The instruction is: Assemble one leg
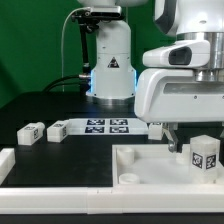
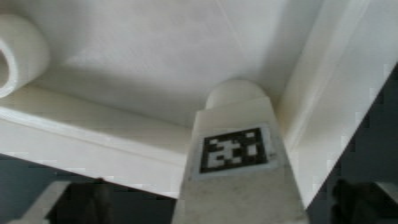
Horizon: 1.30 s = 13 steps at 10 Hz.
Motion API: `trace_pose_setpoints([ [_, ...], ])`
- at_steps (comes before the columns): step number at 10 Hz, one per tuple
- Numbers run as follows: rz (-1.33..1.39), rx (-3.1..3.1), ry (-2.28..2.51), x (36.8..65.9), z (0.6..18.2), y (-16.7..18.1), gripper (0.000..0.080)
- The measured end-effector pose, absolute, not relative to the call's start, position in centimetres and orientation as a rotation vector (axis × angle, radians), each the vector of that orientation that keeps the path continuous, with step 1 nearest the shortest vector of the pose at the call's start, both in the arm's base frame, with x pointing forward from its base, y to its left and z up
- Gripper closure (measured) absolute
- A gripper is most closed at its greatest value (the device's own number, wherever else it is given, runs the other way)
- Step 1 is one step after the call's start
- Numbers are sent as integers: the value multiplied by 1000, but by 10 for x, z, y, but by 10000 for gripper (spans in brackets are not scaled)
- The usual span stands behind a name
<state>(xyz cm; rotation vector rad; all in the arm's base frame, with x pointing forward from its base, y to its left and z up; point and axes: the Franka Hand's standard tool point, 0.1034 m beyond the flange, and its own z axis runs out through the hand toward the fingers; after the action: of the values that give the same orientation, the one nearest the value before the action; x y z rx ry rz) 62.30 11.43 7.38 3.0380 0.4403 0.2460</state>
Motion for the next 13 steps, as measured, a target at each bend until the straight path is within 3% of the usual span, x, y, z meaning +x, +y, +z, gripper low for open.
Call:
trace_pose_setpoints([
  [2,246,3038,440,623,74,114,451],
  [3,243,3041,431,622,73,114,451],
  [4,246,3053,365,623,73,114,509],
  [6,257,3074,227,623,73,115,509],
  [13,290,2879,-1351,618,72,123,509],
])
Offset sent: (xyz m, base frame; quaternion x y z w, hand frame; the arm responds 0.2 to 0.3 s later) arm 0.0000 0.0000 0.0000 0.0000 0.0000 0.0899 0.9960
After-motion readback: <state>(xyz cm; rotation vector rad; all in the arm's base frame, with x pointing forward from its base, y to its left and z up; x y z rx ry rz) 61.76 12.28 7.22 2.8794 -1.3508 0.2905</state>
